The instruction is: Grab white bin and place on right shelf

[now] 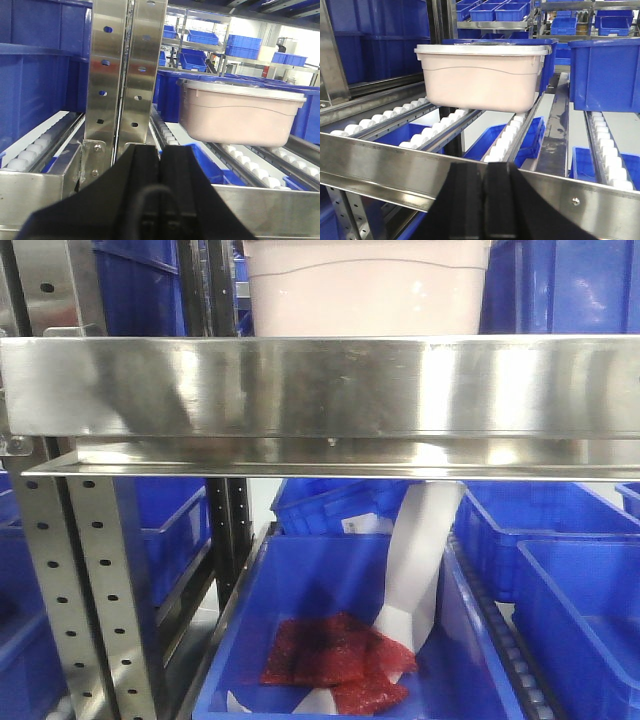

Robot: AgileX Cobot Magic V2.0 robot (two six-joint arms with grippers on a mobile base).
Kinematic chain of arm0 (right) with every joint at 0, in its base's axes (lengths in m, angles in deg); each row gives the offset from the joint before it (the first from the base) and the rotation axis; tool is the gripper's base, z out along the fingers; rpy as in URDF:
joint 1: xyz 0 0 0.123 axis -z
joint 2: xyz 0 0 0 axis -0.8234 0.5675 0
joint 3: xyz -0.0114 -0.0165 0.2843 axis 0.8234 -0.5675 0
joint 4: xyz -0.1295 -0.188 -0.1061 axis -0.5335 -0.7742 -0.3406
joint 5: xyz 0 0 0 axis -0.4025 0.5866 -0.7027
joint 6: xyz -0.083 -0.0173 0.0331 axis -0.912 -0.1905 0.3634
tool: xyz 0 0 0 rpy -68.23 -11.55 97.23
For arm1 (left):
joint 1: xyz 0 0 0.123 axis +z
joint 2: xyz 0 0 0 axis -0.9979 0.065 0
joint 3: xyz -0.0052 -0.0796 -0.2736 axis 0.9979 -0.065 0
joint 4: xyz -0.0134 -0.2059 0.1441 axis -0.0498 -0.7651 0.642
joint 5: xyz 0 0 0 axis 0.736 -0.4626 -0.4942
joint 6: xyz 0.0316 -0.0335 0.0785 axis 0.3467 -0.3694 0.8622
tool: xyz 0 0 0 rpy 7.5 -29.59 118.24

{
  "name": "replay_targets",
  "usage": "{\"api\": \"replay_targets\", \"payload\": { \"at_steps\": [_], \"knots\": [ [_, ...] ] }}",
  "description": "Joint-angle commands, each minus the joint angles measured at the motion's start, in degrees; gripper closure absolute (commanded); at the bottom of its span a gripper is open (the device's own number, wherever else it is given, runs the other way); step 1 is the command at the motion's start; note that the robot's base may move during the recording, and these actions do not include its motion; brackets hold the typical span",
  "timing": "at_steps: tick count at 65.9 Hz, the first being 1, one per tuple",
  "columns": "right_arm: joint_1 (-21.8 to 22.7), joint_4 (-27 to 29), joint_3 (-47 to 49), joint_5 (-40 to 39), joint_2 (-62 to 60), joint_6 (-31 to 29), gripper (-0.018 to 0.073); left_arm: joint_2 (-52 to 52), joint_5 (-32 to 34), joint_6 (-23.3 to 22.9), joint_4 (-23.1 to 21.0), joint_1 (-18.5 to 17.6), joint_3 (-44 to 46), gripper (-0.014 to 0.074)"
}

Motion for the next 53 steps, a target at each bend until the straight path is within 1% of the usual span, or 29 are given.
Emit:
{"api": "replay_targets", "payload": {
  "at_steps": [1, 6, 9, 11, 14, 15, 17, 19, 20, 22, 23, 24, 25, 26, 27, 28, 32, 34, 36, 38, 46, 51, 53],
  "knots": [
    [0.28, 2.12, 1.44, -2.17, 0.63, -0.74, 0.0503, 0.6, 3.33, 0.06, -0.71, -0.3, 1.55, 0.0713],
    [0.34, 1.72, 1.44, -2.47, 0.63, -0.74, 0.0503, 0.6, 3.33, 0.06, -0.71, -0.3, 1.55, 0.0713],
    [-1.91, -0.66, 1.44, -4.82, 0.63, -0.74, 0.0503, 0.6, 3.33, 0.06, -0.71, -0.3, 1.55, 0.0713],
    [-3.31, -3.94, 1.44, -6.63, 0.63, -0.74, 0.0503, 0.6, 3.33, 0.06, -0.71, -0.3, 1.55, 0.0713],
    [-4.67, -10.93, 1.44, -9.84, 0.63, -0.27, 0.0503, 0.6, 3.33, 0.06, -0.71, -0.3, 1.55, 0.0713],
    [-5.15, -13.73, 1.44, -11.14, 0.63, 0.61, 0.0503, 0.6, 3.33, 0.06, -0.71, -0.3, 1.55, 0.0713],
    [-5.94, -17.54, 1.44, -12.63, 0.63, 2.73, 0.0503, 0.6, 3.33, 0.06, -0.71, -0.3, 1.55, 0.0713],
    [-6.61, -22.45, 1.44, -14.11, 0.63, 6.71, 0.0503, 0.6, 3.33, 0.06, -0.71, -0.3, 1.55, 0.0713],
    [-6.8, -25.45, 1.44, -14.71, 0.63, 9.8, 0.0503, 0.6, 3.33, 0.06, -0.71, -0.3, 1.55, 0.0713],
    [-7.26, -31.51, 1.44, -15.53, 0.63, 17.32, 0.0503, 0.6, 3.33, 0.06, -0.71, -0.3, 1.55, 0.0713],
    [-7.35, -34.62, 1.44, -15.82, 0.63, 20.1, 0.0503, 0.6, 3.33, 0.06, -0.71, -0.3, 1.55, 0.0713],
    [-7.51, -37.59, 1.44, -15.96, 0.63, 24.37, 0.0503, 0.6, 3.33, 0.06, -0.71, -0.3, 1.55, 0.0713],
    [-7.57, -39.53, 1.44, -15.96, 0.63, 27.25, 0.0503, 0.6, 3.33, 0.06, -0.71, -0.3, 1.55, 0.0713],
    [-7.65, -42.26, 1.36, -15.96, 0.63, 31.59, 0.0503, 0.6, 3.33, 0.06, -0.71, -0.3, 1.55, 0.0713],
    [-7.65, -44.0, 1.24, -15.96, 0.63, 34.36, 0.0503, 0.6, 3.33, 0.06, -0.71, -0.3, 1.55, 0.0713],
    [-7.65, -46.41, 0.97, -16.04, 0.63, 38.35, 0.0503, 0.6, 3.33, 0.06, -0.71, -0.3, 1.55, 0.0713],
    [-7.65, -52.81, -0.67, -16.36, 0.03, 49.45, 0.0503, 0.6, 3.33, 0.06, -0.71, -0.3, 1.55, 0.0713],
    [-7.65, -54.79, -1.97, -16.84, -0.72, 53.26, 0.0503, 0.6, 3.33, 0.06, -0.71, -0.3, 1.55, 0.0713],
    [-7.65, -55.88, -3.25, -17.42, -1.58, 55.63, 0.0503, 0.6, 3.33, 0.06, -0.71, -0.3, 1.55, 0.0713],
    [-7.65, -56.44, -5.01, -18.16, -2.87, 56.32, 0.0503, 0.6, 3.33, 0.06, -0.71, -0.3, 1.55, 0.0713],
    [-8.81, -56.54, -11.14, -19.36, -8.97, 55.86, 0.0503, 0.6, 3.33, 0.06, -0.71, -0.3, 1.55, 0.0713],
    [-9.55, -56.99, -14.25, -19.36, -13.57, 53.59, 0.0503, 0.6, 3.33, 0.06, -0.71, -0.3, 1.55, 0.0713],
    [-9.67, -57.02, -15.17, -20.08, -13.52, 52.74, 0.0503, 0.6, 3.33, 0.06, -0.71, -0.3, 1.55, 0.0713]
  ]
}}
